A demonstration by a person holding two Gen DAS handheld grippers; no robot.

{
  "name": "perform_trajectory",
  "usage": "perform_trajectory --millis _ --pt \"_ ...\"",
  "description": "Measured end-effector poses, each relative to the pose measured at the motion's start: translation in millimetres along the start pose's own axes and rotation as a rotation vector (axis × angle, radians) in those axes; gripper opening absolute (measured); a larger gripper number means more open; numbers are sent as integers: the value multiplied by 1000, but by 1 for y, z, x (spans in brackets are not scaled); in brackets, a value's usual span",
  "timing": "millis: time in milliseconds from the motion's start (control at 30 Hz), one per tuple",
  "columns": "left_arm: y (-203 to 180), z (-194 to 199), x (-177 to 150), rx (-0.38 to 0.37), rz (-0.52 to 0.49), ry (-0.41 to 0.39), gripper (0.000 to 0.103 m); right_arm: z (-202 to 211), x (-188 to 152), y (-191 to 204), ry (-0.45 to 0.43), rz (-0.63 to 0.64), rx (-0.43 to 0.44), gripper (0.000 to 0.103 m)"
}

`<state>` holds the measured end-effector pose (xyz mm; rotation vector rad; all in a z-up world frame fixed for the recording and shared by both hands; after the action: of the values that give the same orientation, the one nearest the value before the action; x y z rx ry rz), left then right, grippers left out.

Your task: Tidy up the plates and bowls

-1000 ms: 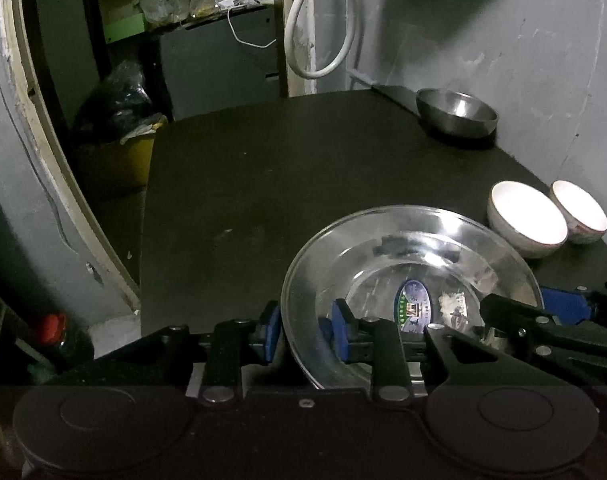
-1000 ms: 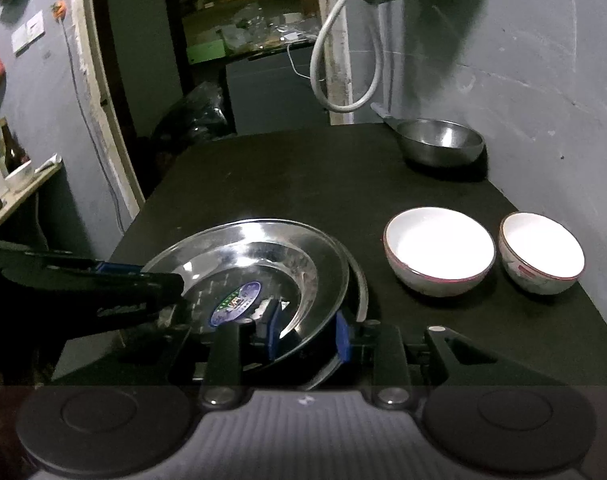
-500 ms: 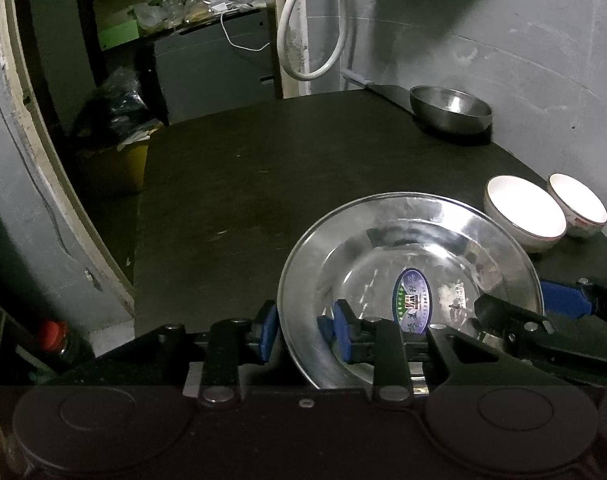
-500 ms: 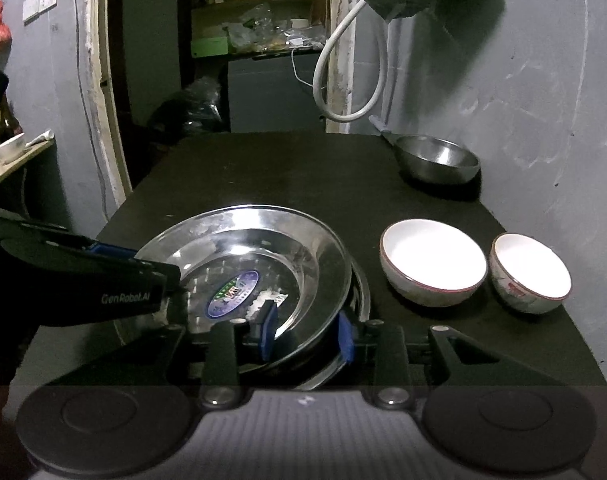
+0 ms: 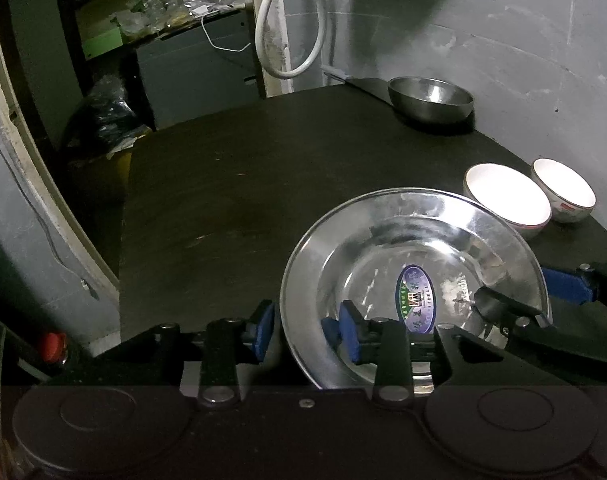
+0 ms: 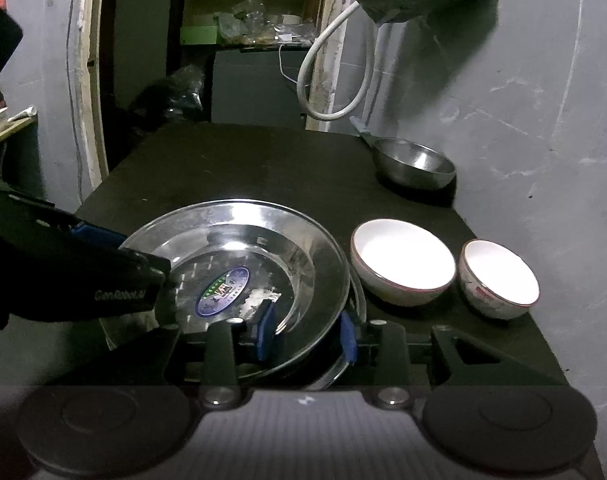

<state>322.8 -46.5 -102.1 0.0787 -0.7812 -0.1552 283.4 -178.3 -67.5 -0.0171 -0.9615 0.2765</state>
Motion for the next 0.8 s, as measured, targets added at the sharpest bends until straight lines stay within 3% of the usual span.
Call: perform_trajectory --millis 367,600,800 --pt "-9 5 1 -22 -7 -9 46 5 -7 -15 -1 46 -105 43" --pt "-3 19 6 -27 43 -62 83 14 -7 -27 -18 9 -105 64" --pt "11 51 20 -12 75 -144 100 45 4 -36 -58 -16 -104 88"
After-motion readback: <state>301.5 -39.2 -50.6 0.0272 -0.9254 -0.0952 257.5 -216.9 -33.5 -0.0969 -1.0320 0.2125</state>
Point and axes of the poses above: each gripper's, at about its wrist camera, not at the fingertips, and z roughly against the way its jaws point, y to its left, x to its top, the point moved 8 cm from there along -z, roughly the way its jaws point, and after that the axes turned 3 degrees about x, right-handed, at the moved point
